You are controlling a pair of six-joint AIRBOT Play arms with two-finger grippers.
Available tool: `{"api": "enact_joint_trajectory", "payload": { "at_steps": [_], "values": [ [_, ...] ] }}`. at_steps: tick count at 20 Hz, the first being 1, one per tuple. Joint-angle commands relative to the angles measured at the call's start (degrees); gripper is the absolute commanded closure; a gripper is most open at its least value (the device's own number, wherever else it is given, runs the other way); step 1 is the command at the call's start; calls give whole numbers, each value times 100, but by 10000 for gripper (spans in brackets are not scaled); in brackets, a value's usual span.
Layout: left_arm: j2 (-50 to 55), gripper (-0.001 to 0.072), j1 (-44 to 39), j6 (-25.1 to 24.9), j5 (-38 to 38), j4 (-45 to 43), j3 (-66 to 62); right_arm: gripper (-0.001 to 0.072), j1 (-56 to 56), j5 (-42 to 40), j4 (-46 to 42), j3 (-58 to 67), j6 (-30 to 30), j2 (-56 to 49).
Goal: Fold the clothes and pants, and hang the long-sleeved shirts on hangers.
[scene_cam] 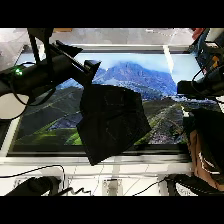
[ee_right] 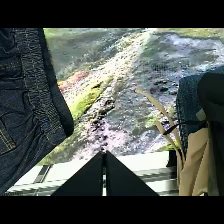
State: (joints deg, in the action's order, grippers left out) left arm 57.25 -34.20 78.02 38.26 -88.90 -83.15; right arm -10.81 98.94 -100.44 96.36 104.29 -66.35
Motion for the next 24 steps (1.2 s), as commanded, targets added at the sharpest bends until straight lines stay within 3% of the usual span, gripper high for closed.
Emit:
{"api": "enact_joint_trajectory", "payload": {
  "at_steps": [1, 12, 13, 15, 18, 20, 22, 24],
  "values": [
    [-4, 23, 0, 0, 0, 0, 0, 667, -7, 0, 0, 2, 0, 4],
    [-4, 23, 0, 0, 0, 0, 0, 667, -7, -26, 0, 2, 0, 4],
    [-4, 23, 0, -2, 0, 0, 0, 667, -7, -319, -11, 2, -9, 4],
    [-4, 23, 0, 0, 0, 0, 0, 667, 11, -1246, -157, 2, -575, -4],
    [-4, 23, 0, 2, 2, 90, 0, 669, 151, -1427, -284, -7, -2321, -234],
    [-4, 22, -2, 2, 4, 293, 0, 671, 664, -1438, 98, -293, -2387, -529],
    [-7, 22, -2, 0, 28, 363, 0, 671, 1462, -1360, 1541, -994, -2940, -811],
    [-9, 22, 2, 0, 295, 96, 0, 670, 2280, -1259, 3576, -1878, -4065, -975]
  ]
}}
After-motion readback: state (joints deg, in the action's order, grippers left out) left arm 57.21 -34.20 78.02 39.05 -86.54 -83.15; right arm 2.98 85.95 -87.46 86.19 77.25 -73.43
